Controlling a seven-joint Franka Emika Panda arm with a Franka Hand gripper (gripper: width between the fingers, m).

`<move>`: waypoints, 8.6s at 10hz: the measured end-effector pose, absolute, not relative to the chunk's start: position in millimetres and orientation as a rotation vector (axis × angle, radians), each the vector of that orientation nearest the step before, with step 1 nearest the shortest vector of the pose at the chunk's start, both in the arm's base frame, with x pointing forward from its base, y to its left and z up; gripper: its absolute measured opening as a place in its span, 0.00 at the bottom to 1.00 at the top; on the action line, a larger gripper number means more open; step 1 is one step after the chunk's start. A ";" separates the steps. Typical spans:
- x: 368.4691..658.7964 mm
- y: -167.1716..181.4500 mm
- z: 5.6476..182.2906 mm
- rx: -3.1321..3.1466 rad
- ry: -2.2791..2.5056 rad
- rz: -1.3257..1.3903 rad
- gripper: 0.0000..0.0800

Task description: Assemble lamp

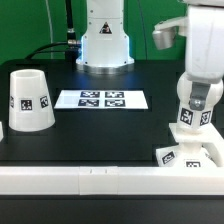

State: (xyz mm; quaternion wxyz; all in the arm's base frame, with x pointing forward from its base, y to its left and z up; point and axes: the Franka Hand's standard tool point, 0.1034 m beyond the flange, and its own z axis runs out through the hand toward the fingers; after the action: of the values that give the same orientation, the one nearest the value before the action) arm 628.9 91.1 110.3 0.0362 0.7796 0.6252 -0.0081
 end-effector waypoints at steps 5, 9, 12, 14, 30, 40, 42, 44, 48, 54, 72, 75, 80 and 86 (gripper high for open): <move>630.7 90.5 111.7 2.161 2.155 -0.048 0.85; 630.7 89.9 111.6 2.203 2.112 -0.045 0.72; 629.4 83.7 111.3 2.420 1.883 -0.044 0.72; 626.7 81.2 110.9 2.612 1.629 -0.068 0.72; 625.2 88.0 108.5 3.114 -0.434 -0.031 0.72; 625.4 91.8 107.4 2.810 -1.480 -0.069 0.72; 625.2 92.4 107.5 2.879 -1.346 -0.066 0.87; 626.0 93.1 109.1 3.018 -1.014 -0.043 0.87; 628.1 96.8 113.4 3.170 -0.400 -0.011 0.87; 628.7 89.0 111.9 3.174 0.346 0.007 0.87; 637.2 84.0 112.7 1.986 2.291 -0.033 0.87; 636.9 83.1 111.3 1.905 2.358 -0.038 0.72; 635.9 81.8 111.3 2.060 2.230 -0.031 0.72; 633.2 69.9 111.3 2.654 1.594 -0.003 0.72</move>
Offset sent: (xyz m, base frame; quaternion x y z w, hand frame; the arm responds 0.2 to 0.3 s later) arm 0.0066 0.0041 0.0054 -0.0055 0.0012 -0.1393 0.9902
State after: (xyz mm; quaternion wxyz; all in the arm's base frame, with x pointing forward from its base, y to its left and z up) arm 633.2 69.9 111.3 0.0229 0.8571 0.5147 -0.0011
